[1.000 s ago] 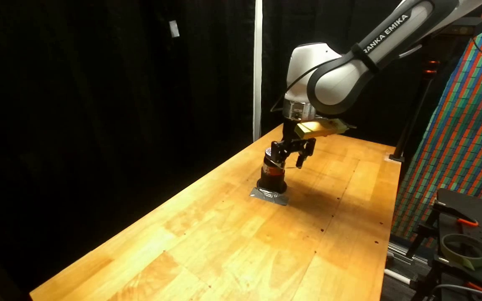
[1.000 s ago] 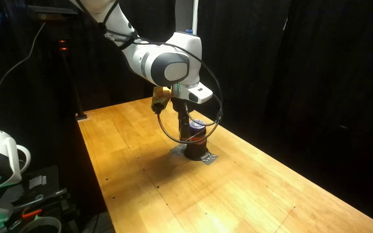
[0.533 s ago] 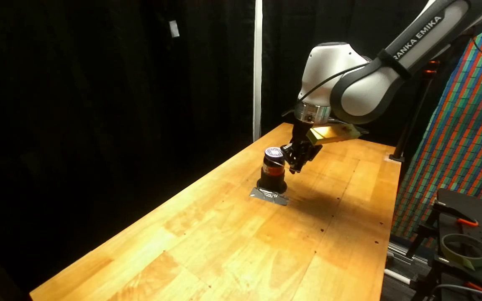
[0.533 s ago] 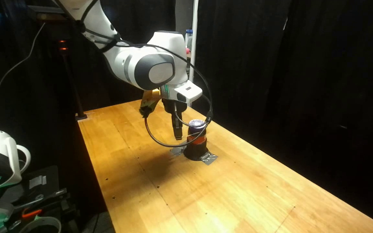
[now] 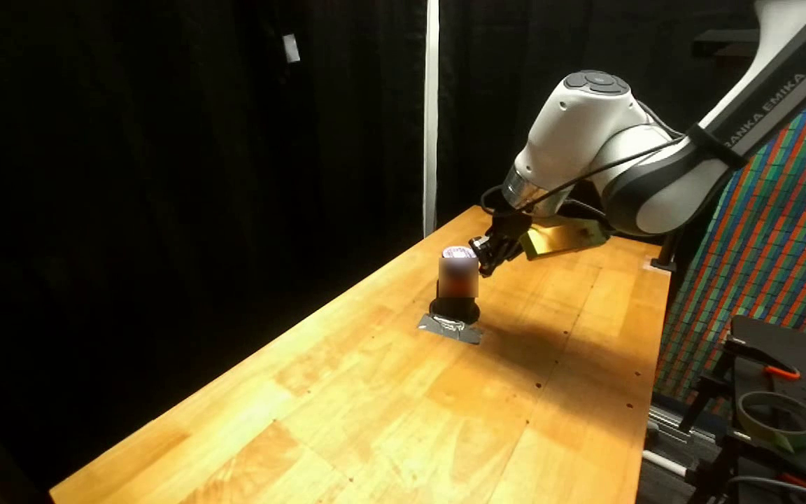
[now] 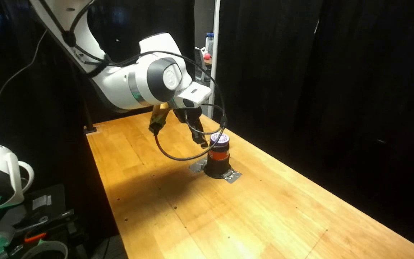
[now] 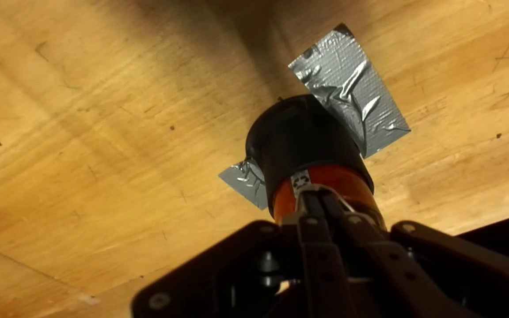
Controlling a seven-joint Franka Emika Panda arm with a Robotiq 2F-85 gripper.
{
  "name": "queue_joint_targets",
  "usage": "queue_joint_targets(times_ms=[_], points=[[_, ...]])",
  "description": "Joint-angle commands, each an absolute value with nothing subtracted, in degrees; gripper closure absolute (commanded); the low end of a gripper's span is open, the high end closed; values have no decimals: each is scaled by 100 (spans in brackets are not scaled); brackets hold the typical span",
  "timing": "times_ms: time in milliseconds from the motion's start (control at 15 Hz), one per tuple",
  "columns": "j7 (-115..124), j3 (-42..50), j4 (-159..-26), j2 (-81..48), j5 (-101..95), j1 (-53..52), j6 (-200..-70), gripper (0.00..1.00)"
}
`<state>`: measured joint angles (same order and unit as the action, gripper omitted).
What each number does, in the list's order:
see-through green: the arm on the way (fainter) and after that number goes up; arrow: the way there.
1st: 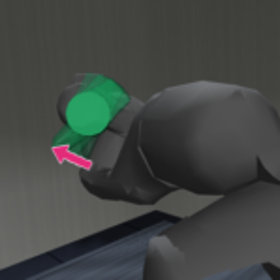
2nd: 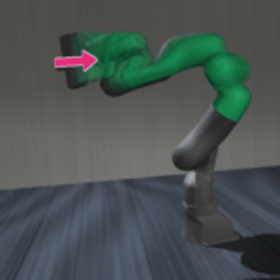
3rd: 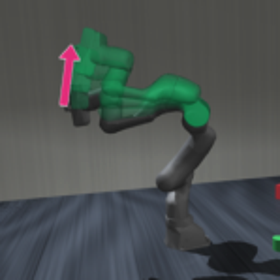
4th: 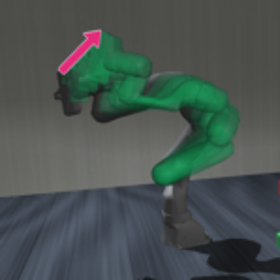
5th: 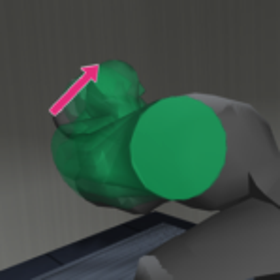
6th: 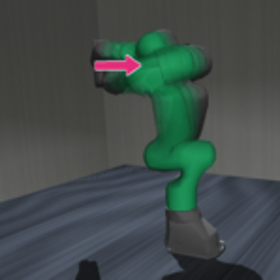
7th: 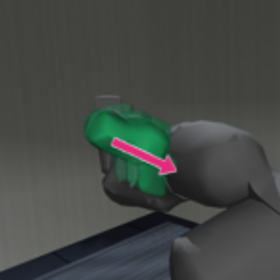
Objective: Put the rubber band around the jar.
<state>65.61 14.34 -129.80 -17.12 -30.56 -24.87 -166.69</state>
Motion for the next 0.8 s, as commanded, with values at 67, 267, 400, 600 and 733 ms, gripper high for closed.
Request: queue_joint_targets(times_ms=[67, 267, 400, 600, 733], points=[[8206, 2515, -12990, -1645, -4712, -3429, -17201, 91], [9069, 2985, -12897, -1669, -5604, -3856, -17253, 92], [9437, 3130, -12911, -1652, -5985, -4015, -17264, 92], [8438, 2456, -13443, -1419, -5137, -3499, -17560, 60], [7534, 1596, -13906, -1198, -4310, -2849, -17682, 45]])
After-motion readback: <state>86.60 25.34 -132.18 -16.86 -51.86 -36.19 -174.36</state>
